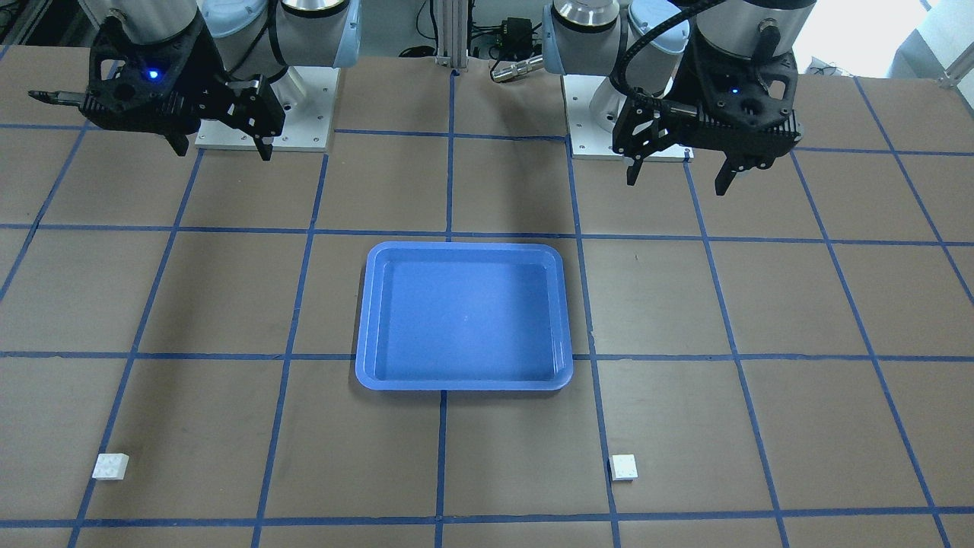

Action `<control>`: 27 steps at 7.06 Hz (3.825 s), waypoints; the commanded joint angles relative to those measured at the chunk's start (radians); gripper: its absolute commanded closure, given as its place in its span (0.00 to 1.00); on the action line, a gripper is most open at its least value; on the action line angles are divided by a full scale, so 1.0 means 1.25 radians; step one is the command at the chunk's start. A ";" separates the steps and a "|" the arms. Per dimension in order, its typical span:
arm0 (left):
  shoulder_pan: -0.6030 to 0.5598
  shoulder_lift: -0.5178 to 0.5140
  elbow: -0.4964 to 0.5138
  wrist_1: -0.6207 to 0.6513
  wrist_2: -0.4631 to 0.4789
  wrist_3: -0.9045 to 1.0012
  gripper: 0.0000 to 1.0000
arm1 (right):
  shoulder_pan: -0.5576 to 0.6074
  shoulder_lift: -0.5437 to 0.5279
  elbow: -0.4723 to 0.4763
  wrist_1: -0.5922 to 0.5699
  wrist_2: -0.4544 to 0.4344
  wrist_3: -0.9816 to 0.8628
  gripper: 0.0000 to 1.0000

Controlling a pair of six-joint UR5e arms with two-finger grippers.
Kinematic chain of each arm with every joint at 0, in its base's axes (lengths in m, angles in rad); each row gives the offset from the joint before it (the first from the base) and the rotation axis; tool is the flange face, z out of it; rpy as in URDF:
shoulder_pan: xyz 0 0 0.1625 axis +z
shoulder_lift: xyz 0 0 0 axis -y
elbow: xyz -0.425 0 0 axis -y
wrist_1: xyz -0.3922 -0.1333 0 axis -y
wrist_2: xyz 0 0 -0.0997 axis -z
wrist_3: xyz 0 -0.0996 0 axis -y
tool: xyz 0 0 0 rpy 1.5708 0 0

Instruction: Assemble white blocks and place on blue tray

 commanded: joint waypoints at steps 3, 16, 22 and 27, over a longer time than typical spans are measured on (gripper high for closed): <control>-0.001 -0.015 0.002 -0.004 -0.020 -0.006 0.00 | -0.002 0.002 -0.001 -0.008 0.005 -0.002 0.00; 0.028 -0.546 0.110 0.392 -0.014 0.004 0.00 | -0.301 0.372 -0.013 -0.413 0.225 -1.085 0.00; 0.029 -0.592 0.110 0.408 -0.014 -0.002 0.14 | -0.400 0.505 -0.081 -0.410 0.345 -1.429 0.00; 0.034 -0.592 0.107 0.407 -0.021 -0.044 0.86 | -0.400 0.603 -0.153 -0.450 0.373 -1.465 0.00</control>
